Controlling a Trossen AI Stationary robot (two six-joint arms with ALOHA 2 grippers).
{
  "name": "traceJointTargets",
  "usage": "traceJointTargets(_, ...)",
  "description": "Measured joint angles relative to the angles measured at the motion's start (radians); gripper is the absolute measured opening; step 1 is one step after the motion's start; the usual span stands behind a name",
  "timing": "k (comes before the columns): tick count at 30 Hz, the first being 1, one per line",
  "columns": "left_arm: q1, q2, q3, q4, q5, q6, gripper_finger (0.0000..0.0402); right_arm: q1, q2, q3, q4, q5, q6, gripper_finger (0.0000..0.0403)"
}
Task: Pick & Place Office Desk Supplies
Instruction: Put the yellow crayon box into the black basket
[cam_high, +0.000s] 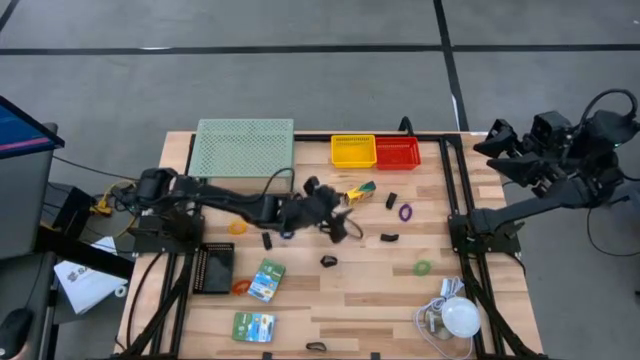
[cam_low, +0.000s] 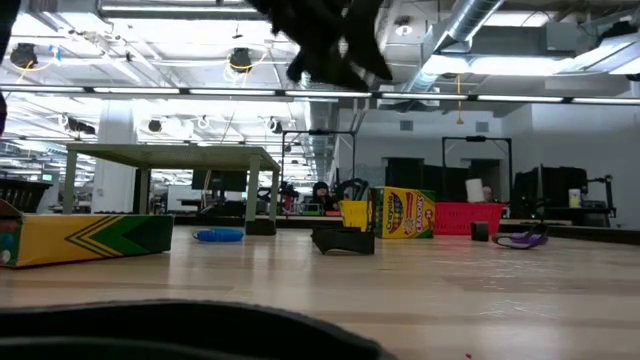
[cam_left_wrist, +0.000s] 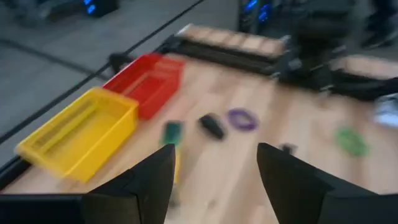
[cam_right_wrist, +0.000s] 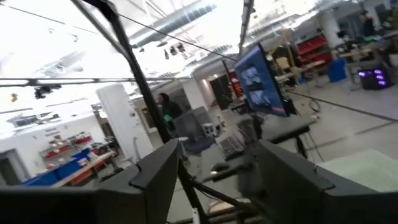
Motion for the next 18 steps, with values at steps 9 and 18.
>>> traceJointTargets(9,0.083,0.139,-0.001,0.037,0.071,0.006,0.0221,0.044,0.001,0.0,0.021,-0.022,-0.01,0.0212)
traceJointTargets(18,0.081,0.246,-0.001,0.038,0.097,-0.001,0.0221,0.092,0.001,0.0,0.07,-0.022,0.002,0.0211)
